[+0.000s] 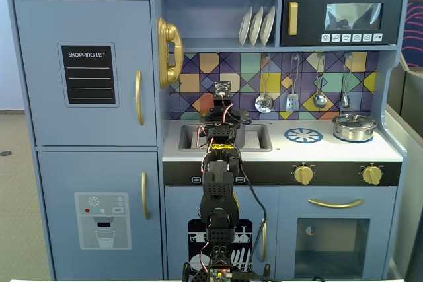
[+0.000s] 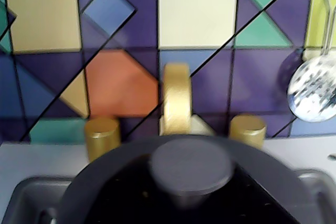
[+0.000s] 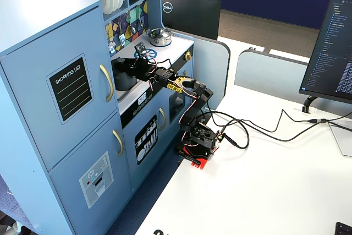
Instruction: Take off the lid from the gray recipient and place it on the counter
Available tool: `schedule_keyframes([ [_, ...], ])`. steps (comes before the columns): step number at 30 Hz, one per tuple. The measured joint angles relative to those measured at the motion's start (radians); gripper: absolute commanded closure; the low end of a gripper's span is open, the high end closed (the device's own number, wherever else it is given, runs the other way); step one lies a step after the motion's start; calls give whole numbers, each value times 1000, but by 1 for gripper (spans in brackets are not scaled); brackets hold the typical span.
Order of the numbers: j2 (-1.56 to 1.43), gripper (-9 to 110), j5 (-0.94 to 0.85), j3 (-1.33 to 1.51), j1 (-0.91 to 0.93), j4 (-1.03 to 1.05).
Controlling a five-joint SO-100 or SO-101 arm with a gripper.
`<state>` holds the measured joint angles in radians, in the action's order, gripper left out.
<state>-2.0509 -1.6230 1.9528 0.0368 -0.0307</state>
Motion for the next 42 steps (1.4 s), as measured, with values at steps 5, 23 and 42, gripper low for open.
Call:
schedule_keyframes([
  [5,0,102,-21,-49,2,-11],
  [23,-72,102,-8,-150,218,29],
  [42,9,102,44,55,497,-202],
])
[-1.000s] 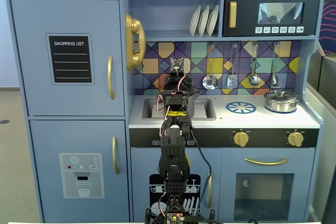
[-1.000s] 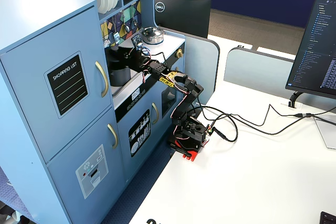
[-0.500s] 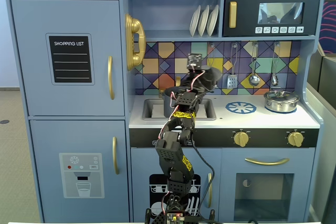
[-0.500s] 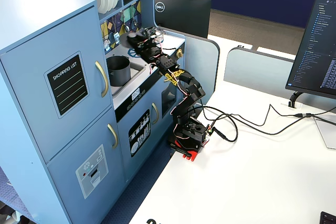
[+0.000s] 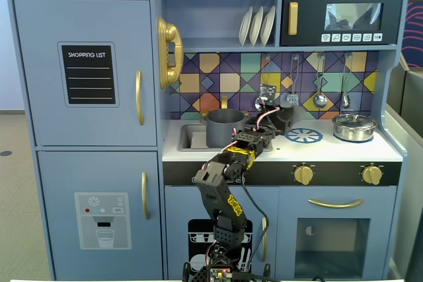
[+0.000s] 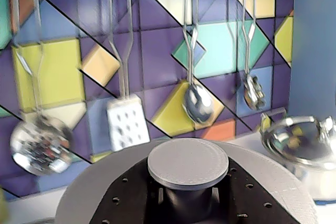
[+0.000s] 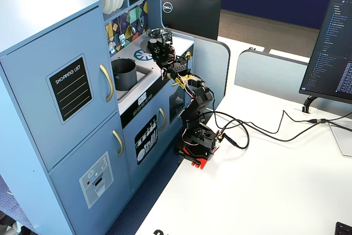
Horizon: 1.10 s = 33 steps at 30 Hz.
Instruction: Take off the lid from the gray recipient and place it on the counter
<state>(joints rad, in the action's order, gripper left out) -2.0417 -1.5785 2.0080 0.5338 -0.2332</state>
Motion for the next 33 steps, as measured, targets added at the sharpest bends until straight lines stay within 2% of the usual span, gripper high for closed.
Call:
schedule_keyframes([
  [9,163,102,0,20,15,-107],
  [30,238,101,0,101,20,-133],
  [33,238,84,0,103,20,-135],
])
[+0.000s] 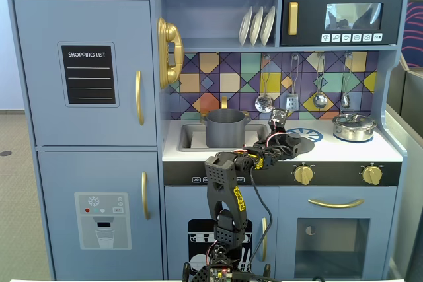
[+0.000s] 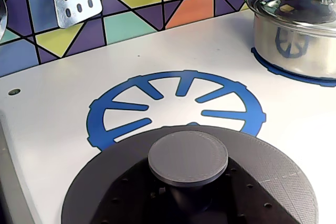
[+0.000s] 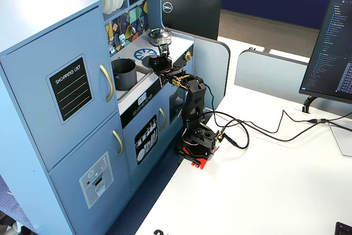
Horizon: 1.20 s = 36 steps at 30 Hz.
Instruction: Take off the lid from the gray recipient and place it on the counter
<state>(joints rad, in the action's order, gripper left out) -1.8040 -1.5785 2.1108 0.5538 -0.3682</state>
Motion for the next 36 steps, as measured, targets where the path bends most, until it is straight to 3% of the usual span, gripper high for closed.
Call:
schedule_keyframes([
  [3,0,66,18,8,6,-3],
  [5,0,61,23,12,18,-17],
  [20,-104,67,86,9,69,3],
  [23,-255,75,126,-21,58,175],
  [25,-387,92,161,-44,28,371],
  [27,-540,101,181,-46,-21,603],
  [31,-834,101,135,28,-129,1002],
  [36,-1037,101,58,239,-270,1164],
])
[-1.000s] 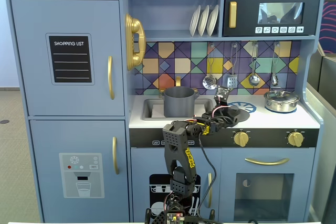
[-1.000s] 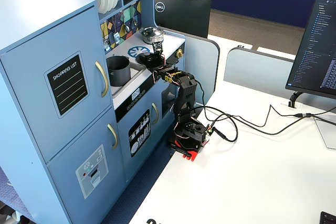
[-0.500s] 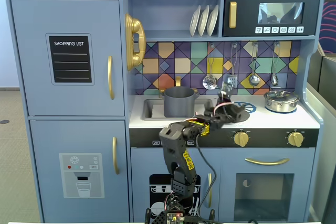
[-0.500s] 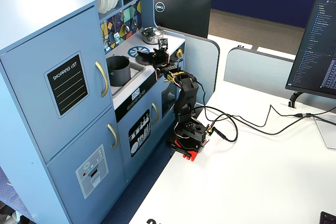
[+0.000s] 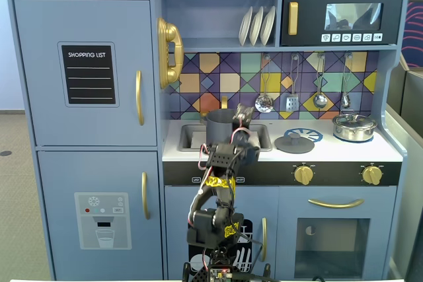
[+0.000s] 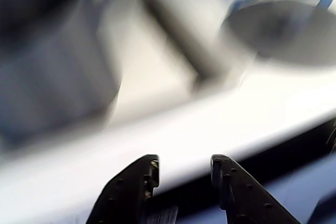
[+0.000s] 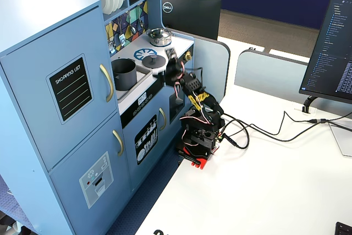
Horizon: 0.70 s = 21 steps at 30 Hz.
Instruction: Take off the lid from the gray recipient and place it on the counter
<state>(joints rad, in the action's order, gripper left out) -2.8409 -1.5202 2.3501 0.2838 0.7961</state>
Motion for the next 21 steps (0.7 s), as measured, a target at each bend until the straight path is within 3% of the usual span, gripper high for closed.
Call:
schedule_keyframes([
  [12,-206,101,-38,445,-273,259],
  [21,-324,101,20,612,-310,486],
])
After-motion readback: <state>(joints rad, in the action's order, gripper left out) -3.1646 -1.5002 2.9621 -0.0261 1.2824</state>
